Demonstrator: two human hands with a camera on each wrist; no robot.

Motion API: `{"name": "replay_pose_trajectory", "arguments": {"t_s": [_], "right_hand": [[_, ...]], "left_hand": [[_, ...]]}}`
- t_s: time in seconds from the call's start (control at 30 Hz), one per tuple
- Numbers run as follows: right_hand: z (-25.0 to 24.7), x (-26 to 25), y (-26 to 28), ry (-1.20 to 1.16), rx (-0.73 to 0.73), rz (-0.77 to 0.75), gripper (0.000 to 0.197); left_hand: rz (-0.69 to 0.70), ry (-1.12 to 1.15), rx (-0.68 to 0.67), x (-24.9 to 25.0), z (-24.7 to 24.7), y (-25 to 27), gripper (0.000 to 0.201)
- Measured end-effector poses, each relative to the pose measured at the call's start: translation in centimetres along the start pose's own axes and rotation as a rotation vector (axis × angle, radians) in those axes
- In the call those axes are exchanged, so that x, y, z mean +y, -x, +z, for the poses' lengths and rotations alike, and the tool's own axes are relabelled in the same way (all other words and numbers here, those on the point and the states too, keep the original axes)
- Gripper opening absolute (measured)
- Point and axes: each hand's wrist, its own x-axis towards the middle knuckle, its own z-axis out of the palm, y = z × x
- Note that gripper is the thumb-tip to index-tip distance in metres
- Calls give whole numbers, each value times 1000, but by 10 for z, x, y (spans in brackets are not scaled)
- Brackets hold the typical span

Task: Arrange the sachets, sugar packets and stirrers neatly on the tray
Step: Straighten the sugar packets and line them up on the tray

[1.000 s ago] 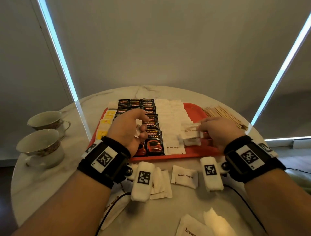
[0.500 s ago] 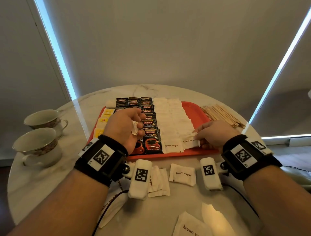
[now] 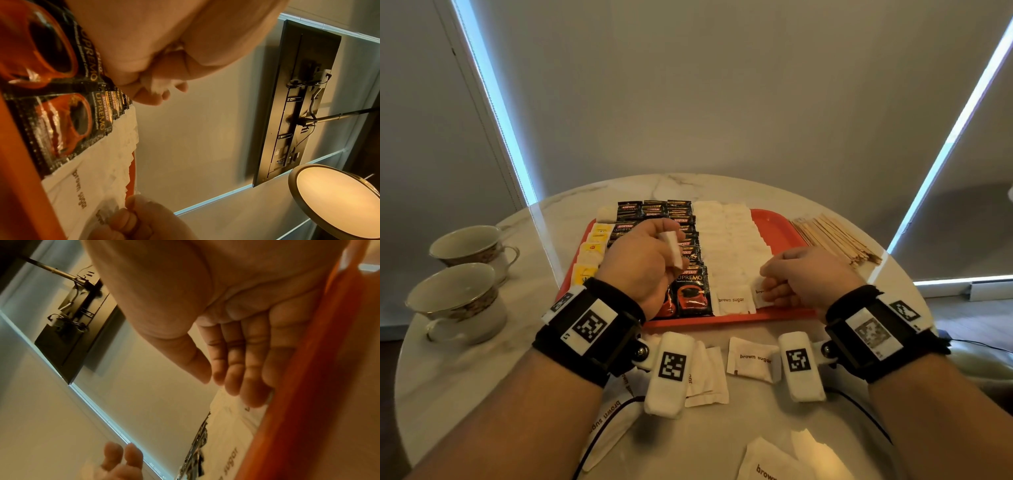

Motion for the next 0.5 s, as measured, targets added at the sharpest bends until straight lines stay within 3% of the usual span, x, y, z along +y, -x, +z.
{"name": "replay_pose_trajectory", "arguments": {"t_s": [0.13, 0.27, 0.33, 0.5], "right_hand": [[0, -9, 4, -46, -58, -121, 18], [11, -29, 19, -194, -327, -213, 41], [19, -35, 20, -156, -327, -279, 49], [27, -42, 14, -338, -190, -307, 13]], "left_hand": [[36, 53, -167, -2, -1, 3, 43], [104, -1, -200, -4, 2, 10, 38], [133, -26, -206, -3, 2, 13, 35], [221, -76, -173, 0, -4, 7, 25]]}}
